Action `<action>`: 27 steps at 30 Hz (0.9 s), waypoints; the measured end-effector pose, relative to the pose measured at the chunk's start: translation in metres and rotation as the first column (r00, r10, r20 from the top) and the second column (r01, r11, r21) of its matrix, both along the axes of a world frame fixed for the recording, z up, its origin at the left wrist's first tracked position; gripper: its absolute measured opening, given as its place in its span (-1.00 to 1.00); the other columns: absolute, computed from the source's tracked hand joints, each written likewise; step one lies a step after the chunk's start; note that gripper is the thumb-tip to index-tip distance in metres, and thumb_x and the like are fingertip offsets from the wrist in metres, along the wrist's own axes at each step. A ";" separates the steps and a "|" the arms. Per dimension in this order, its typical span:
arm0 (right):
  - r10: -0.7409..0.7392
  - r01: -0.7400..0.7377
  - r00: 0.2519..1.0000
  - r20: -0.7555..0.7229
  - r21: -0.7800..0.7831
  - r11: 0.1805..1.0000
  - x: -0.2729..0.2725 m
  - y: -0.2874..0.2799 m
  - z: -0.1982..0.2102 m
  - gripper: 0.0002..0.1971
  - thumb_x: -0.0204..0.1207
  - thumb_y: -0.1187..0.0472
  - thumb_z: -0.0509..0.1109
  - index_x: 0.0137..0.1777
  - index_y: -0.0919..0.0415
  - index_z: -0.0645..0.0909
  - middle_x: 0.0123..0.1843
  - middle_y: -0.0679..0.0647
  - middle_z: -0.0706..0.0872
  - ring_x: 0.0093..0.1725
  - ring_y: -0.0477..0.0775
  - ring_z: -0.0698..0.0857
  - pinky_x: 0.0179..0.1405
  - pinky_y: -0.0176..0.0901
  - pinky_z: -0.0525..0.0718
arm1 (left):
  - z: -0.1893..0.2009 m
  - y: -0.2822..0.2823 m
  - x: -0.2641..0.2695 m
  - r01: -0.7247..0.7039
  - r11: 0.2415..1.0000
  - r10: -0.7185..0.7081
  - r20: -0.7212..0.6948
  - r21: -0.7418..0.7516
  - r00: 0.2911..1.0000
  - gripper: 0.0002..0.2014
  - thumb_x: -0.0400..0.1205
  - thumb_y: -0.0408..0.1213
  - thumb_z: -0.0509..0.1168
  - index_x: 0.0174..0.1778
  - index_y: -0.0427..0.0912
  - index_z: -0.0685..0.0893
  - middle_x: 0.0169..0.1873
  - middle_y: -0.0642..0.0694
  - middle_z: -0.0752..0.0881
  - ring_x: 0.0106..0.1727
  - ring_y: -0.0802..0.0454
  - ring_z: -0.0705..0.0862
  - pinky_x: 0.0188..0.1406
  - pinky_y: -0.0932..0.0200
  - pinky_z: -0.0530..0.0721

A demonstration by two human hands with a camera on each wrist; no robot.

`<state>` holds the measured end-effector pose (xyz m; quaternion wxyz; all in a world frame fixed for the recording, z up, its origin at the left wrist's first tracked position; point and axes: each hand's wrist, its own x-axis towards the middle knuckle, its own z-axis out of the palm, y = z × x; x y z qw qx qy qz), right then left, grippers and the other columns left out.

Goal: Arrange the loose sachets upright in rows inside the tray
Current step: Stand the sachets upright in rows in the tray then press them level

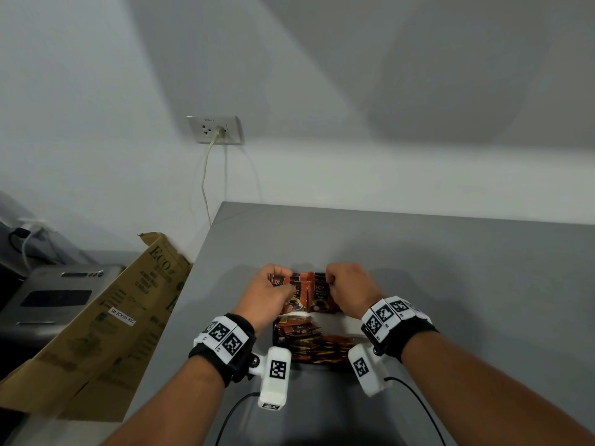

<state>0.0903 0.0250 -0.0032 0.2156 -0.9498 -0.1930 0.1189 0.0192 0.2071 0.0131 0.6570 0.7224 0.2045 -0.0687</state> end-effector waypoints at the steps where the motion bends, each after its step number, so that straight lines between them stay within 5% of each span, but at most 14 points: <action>1: -0.003 0.003 1.000 -0.003 0.005 1.000 0.000 -0.001 0.000 -0.86 0.58 0.42 0.26 -0.04 0.24 0.64 0.00 0.13 0.65 -0.05 0.15 0.62 -0.07 -0.07 0.62 | 0.000 0.000 0.000 -0.005 1.000 0.005 0.003 0.006 1.000 -0.74 0.59 -0.54 0.28 0.13 -0.18 0.63 -0.06 -0.27 0.75 -0.34 0.00 0.71 -0.30 0.09 0.70; 5: -0.034 0.030 0.998 0.046 0.068 0.997 0.001 -0.007 0.009 -0.91 0.52 0.30 0.35 -0.07 0.11 0.65 -0.02 0.00 0.62 0.00 0.08 0.62 -0.05 -0.21 0.51 | 0.002 0.000 -0.001 0.017 0.999 -0.019 0.029 0.046 0.999 -0.75 0.60 -0.50 0.27 0.14 -0.14 0.63 -0.25 -0.21 0.79 -0.26 -0.10 0.77 -0.04 -0.18 0.78; 9: -0.039 0.067 0.996 -0.082 0.374 0.925 -0.008 -0.011 0.038 -0.86 0.45 0.18 0.51 -0.01 0.03 0.72 -0.13 -0.16 0.74 -0.14 -0.16 0.72 -0.16 -0.43 0.63 | 0.015 -0.011 -0.001 0.136 0.991 -0.136 0.114 0.007 0.984 -0.55 0.51 -0.58 0.43 0.24 -0.08 0.61 -0.25 -0.15 0.78 -0.35 0.03 0.72 -0.32 0.11 0.70; 12: 0.050 0.018 0.989 -0.138 0.455 0.890 -0.013 -0.011 0.053 -0.83 0.42 0.23 0.60 -0.04 0.00 0.74 -0.19 -0.09 0.80 -0.23 -0.20 0.75 -0.17 -0.35 0.71 | 0.019 -0.024 0.004 0.184 0.983 -0.183 0.147 0.002 0.972 -0.48 0.44 -0.60 0.50 0.24 -0.06 0.62 -0.22 -0.19 0.78 -0.31 -0.04 0.72 -0.30 0.08 0.69; 16: -0.059 0.085 0.995 -0.077 0.400 0.913 0.001 -0.038 0.059 -0.84 0.45 0.32 0.56 -0.12 0.01 0.77 -0.24 -0.09 0.82 -0.25 -0.22 0.75 -0.18 -0.39 0.65 | 0.018 -0.025 0.008 0.084 0.996 -0.083 0.126 -0.006 0.989 -0.65 0.54 -0.47 0.48 0.18 -0.10 0.61 -0.17 -0.22 0.83 -0.35 -0.09 0.74 -0.25 -0.03 0.71; 21: -0.116 0.126 0.991 -0.065 0.177 0.976 0.008 -0.067 0.036 -0.80 0.50 0.32 0.50 -0.17 -0.05 0.71 -0.28 -0.14 0.81 -0.23 -0.24 0.75 -0.28 -0.50 0.55 | 0.008 -0.011 0.005 -0.017 1.000 0.017 0.040 -0.006 0.999 -0.78 0.59 -0.55 0.19 0.03 -0.24 0.67 -0.38 -0.20 0.68 -0.36 -0.15 0.70 -0.17 -0.11 0.77; 24: -0.075 0.084 0.994 -0.078 0.114 0.990 0.003 -0.062 0.012 -0.78 0.51 0.35 0.47 -0.18 -0.04 0.68 -0.26 -0.12 0.80 -0.22 -0.16 0.76 -0.20 -0.40 0.63 | 0.005 -0.011 0.001 0.013 1.000 -0.014 0.022 0.022 1.000 -0.73 0.46 -0.55 0.20 -0.03 -0.22 0.70 -0.37 -0.16 0.75 -0.31 -0.17 0.75 -0.08 -0.21 0.77; 27: -0.100 0.103 0.993 -0.058 0.055 0.993 0.002 -0.059 -0.007 -0.74 0.50 0.36 0.43 -0.18 -0.09 0.65 -0.20 -0.05 0.80 -0.17 -0.03 0.78 -0.03 -0.13 0.77 | 0.006 -0.010 -0.003 0.037 0.994 -0.038 0.009 0.105 0.999 -0.72 0.46 -0.52 0.26 0.00 -0.15 0.71 -0.32 -0.16 0.77 -0.26 -0.10 0.78 -0.05 -0.08 0.74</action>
